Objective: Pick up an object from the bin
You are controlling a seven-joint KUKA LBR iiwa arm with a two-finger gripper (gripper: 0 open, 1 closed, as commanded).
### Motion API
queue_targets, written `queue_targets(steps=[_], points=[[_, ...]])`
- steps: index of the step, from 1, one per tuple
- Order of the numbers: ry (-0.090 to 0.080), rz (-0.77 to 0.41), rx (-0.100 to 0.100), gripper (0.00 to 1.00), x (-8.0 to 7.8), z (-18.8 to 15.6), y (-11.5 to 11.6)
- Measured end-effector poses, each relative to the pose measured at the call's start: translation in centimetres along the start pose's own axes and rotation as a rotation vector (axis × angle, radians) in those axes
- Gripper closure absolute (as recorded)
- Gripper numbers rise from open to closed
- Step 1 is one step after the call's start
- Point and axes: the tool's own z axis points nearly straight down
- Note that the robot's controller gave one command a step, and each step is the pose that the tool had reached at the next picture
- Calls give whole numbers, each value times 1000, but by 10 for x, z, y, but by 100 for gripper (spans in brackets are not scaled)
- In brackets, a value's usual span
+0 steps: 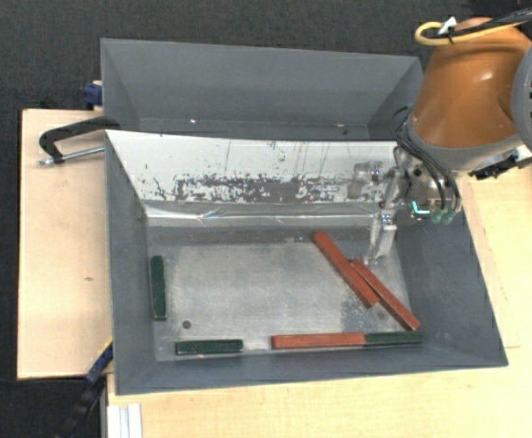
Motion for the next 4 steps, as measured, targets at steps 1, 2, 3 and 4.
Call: queue_targets(steps=[1,2,3,4], points=[[-8,-1,1,0,-1,-4,0],[-19,-36,1,0,18,25,-4],[5,-49,-2,0,67,38,-44],[-15,-212,4,0,58,79,-56]])
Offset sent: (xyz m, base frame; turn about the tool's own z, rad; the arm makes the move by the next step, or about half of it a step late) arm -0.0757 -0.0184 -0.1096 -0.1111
